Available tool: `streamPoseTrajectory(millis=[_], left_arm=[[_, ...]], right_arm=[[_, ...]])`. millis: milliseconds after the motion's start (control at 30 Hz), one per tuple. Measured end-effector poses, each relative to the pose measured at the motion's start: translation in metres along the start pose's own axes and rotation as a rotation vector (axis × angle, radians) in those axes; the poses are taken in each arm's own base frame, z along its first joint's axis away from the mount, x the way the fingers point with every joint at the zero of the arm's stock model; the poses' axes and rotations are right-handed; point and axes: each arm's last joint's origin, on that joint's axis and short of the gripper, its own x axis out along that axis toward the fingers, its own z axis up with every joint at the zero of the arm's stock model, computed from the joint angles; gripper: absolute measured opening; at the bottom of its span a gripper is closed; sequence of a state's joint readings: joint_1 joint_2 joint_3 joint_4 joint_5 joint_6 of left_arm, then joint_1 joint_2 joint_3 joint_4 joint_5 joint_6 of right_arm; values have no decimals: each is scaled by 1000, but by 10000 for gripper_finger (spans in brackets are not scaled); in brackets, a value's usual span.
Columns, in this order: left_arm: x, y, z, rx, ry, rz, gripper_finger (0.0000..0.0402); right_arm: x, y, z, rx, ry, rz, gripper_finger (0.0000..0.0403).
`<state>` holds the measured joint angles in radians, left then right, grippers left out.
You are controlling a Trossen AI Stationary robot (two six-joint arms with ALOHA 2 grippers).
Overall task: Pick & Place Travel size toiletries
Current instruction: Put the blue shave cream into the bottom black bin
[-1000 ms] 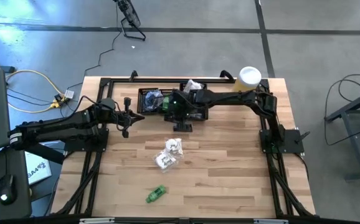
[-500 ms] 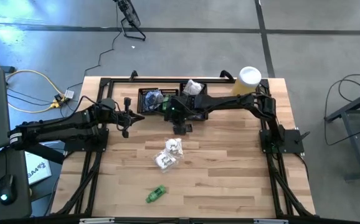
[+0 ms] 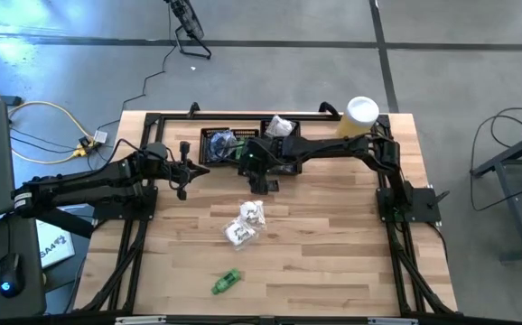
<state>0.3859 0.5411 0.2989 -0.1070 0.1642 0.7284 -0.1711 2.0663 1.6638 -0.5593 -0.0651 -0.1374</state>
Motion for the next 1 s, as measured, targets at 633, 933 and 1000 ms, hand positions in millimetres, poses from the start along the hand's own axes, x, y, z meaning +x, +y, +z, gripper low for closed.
streamPoseTrajectory(millis=[633, 933, 1000], left_arm=[[0, 0, 0, -1, 3, -2, 1], [0, 0, 0, -1, 2, -2, 1], [0, 0, 0, -1, 4, -4, 1]], right_arm=[[47, 10, -24, -8, 155, 72, 252], [63, 11, -33, -4, 183, 104, 252], [67, 11, -34, -5, 181, 104, 252]])
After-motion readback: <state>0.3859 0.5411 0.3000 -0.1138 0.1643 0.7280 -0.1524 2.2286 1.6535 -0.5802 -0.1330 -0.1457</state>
